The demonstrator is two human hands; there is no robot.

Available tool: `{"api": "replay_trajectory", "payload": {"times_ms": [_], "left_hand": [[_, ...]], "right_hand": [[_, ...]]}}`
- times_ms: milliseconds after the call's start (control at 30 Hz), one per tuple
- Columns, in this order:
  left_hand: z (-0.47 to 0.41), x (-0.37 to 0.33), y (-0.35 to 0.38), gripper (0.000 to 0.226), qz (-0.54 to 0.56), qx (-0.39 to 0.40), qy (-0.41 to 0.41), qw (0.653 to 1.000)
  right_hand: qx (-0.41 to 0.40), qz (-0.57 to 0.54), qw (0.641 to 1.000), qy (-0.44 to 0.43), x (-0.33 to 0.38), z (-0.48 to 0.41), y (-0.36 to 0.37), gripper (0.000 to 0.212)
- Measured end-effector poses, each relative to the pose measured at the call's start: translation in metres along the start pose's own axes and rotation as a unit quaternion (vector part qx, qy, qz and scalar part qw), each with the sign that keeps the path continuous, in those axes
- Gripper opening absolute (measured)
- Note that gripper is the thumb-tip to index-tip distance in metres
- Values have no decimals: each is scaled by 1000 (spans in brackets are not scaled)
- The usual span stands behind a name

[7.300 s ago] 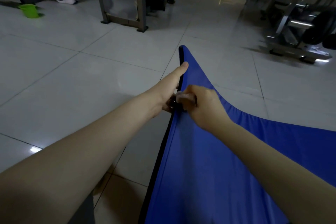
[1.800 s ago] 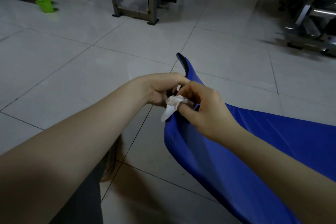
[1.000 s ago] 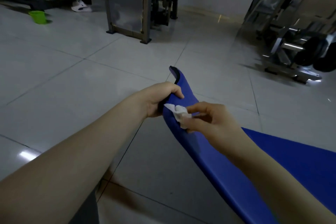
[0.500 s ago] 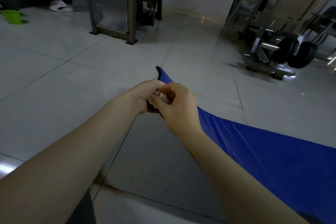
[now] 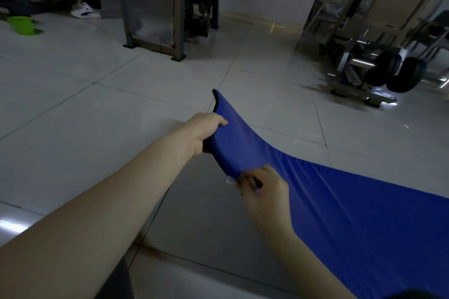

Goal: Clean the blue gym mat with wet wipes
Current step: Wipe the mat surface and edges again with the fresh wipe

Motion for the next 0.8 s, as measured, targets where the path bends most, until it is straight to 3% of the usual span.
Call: {"api": "replay_trajectory", "payload": {"times_ms": [200,333,533,667,800], "left_hand": [[-1,2,-3,14,-5,9,6,1000],[-10,-4,-14,5,24,-31,4,999],[-2,-3,-24,14,29,-42,20,998],[37,1,-19,21,61,-58,63,994],[70,5,-27,20,63,-92,79,991]], "right_hand": [[-34,-79,995,-50,75,-54,18,11],[-13,-26,996,-82,46,-36,16,8],[13,9,1000,-19,-22,9,4,9],[2,-41,999,7,1,1,-2,9],[11,-116,993,-29,51,-3,-2,12]]}}
Point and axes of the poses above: each hand's wrist, its own z-axis away from the middle knuckle, its own y-axis out of the palm, x = y × z, the point moved 9 cm from there along -z, towards the middle knuckle, and after that the axes turned 3 degrees about z, right-handed, at the moved point
